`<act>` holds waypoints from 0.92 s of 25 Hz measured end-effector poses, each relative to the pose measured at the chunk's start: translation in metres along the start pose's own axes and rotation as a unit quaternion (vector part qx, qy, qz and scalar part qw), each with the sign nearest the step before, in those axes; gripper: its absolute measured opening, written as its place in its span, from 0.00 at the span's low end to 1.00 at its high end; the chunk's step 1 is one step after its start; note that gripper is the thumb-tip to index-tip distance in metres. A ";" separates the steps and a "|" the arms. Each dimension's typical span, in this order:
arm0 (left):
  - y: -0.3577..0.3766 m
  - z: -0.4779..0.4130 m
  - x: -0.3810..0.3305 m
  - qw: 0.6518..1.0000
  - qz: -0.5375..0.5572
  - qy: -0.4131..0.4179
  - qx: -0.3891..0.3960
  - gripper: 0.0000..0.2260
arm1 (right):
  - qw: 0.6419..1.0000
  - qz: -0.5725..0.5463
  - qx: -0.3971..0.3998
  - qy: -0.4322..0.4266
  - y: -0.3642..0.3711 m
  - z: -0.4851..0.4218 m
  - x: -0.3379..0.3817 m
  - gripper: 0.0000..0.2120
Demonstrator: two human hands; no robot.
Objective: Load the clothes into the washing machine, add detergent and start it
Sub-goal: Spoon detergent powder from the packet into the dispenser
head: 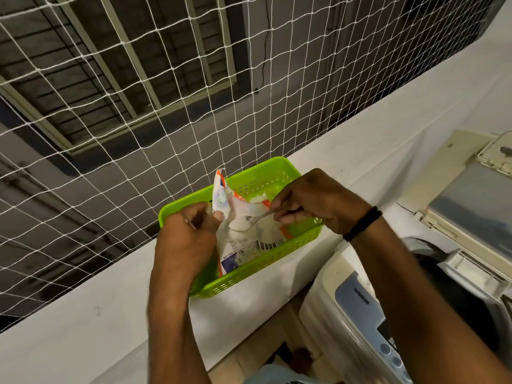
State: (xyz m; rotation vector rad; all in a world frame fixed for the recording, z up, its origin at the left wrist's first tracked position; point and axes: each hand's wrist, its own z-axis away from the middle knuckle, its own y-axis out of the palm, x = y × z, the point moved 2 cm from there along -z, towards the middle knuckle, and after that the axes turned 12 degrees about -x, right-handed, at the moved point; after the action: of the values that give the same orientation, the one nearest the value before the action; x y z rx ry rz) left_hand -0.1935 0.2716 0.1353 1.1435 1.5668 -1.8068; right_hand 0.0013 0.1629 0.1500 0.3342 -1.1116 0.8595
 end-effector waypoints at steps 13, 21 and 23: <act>0.014 0.013 -0.048 0.937 0.277 0.042 -0.208 0.10 | 0.992 -0.113 0.019 -0.052 -0.043 0.016 -0.007 0.13; 0.064 0.031 -0.088 0.918 0.345 0.088 -0.176 0.10 | 0.982 -0.170 -0.061 -0.060 -0.116 0.043 -0.027 0.14; 0.088 0.041 -0.100 0.919 0.358 0.097 -0.135 0.09 | 0.976 -0.186 -0.096 -0.055 -0.140 0.049 -0.036 0.14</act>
State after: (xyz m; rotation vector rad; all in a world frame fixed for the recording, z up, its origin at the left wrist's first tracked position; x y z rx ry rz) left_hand -0.0811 0.1964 0.1696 1.5281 1.2055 -0.9903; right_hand 0.0676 0.0261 0.1633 0.4167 -1.1776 0.4027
